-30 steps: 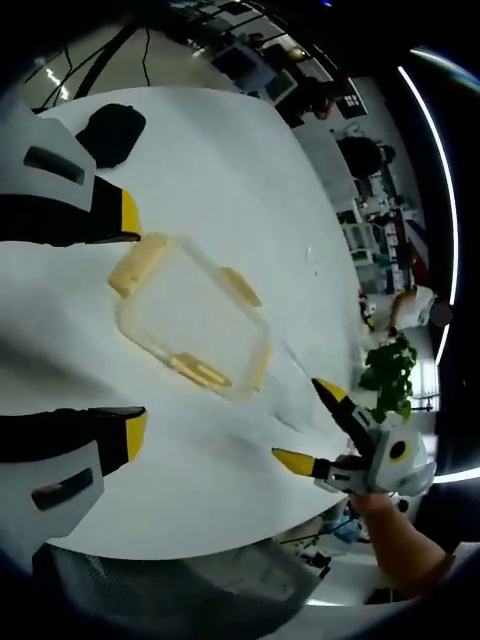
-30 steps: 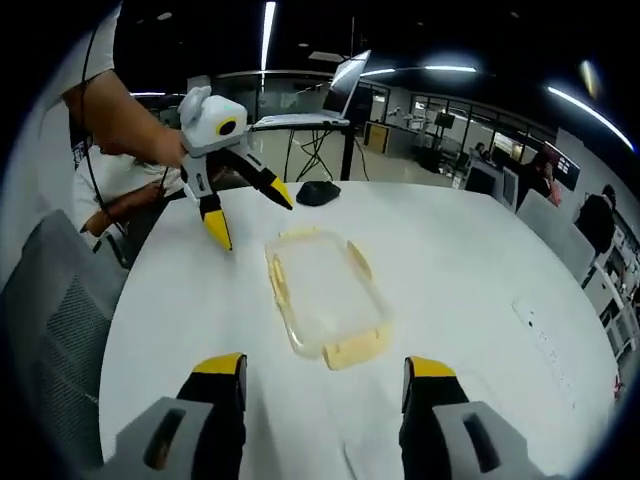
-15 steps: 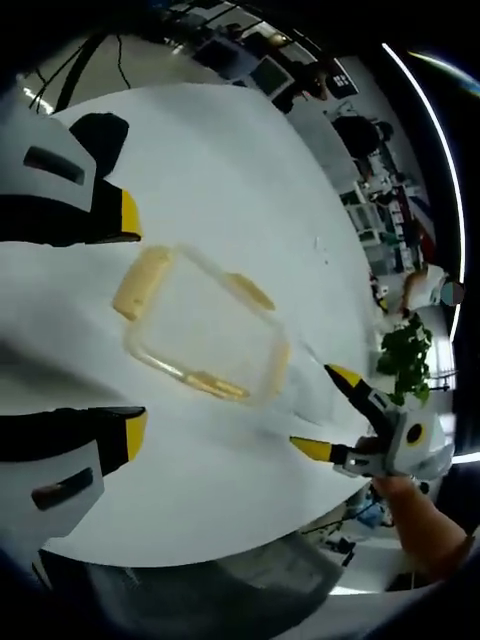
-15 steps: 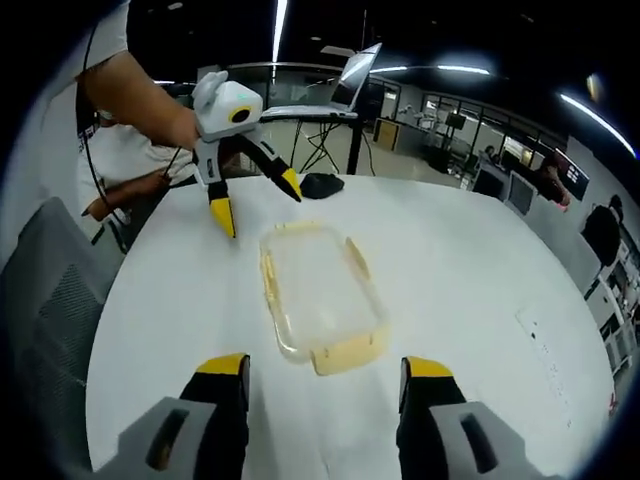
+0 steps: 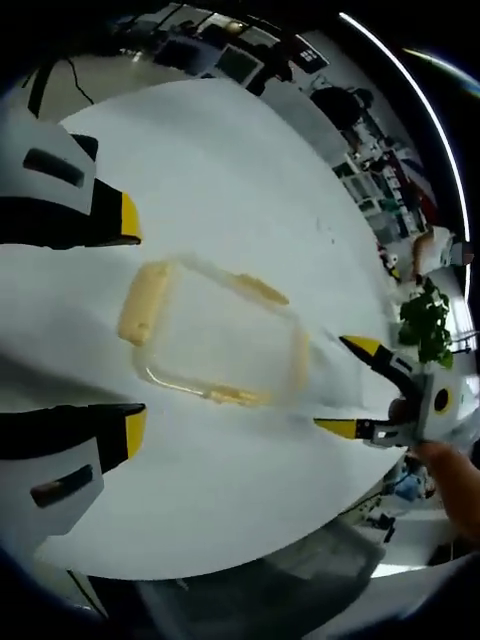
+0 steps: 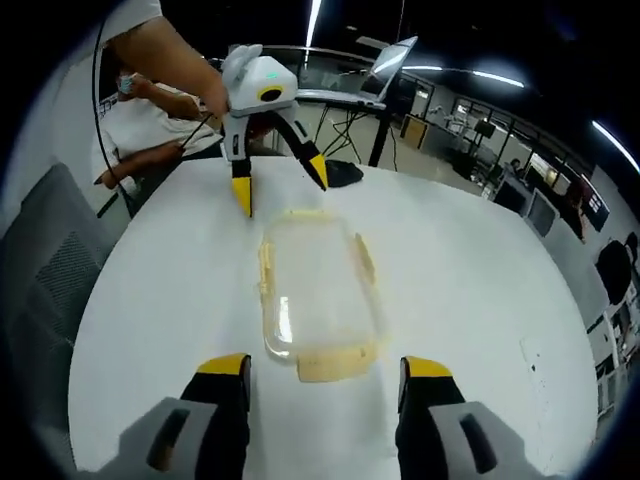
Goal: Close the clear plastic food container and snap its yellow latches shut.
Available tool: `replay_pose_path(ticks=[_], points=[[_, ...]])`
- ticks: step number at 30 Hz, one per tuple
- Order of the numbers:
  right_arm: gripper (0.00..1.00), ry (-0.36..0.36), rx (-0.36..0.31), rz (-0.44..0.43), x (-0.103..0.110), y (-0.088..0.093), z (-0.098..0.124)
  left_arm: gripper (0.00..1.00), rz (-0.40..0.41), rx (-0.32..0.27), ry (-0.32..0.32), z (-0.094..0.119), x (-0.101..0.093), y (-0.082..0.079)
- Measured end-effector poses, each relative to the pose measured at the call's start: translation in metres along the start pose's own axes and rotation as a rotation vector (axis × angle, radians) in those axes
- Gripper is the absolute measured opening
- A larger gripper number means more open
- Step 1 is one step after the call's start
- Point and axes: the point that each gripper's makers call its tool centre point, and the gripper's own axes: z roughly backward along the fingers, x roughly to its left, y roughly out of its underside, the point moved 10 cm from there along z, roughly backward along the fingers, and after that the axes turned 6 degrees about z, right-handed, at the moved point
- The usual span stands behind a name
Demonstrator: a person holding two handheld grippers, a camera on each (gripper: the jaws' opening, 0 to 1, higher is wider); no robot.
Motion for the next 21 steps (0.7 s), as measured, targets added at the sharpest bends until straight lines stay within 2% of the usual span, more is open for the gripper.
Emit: replay_pose_path(ticks=[12, 15, 21], points=[[0.56, -0.053, 0.035, 0.041, -0.007, 0.004, -0.009, 0.59, -0.068, 0.029, 0.047, -0.007, 0.009, -0.003], [0.55, -0.08, 0.05, 0.061, -0.008, 0.003, -0.013, 0.57, -0.13, 0.055, 0.035, -0.008, 0.015, -0.004], [0.55, -0.105, 0.062, 0.063, -0.016, 0.003, -0.018, 0.55, -0.173, 0.074, 0.06, -0.012, 0.022, -0.008]])
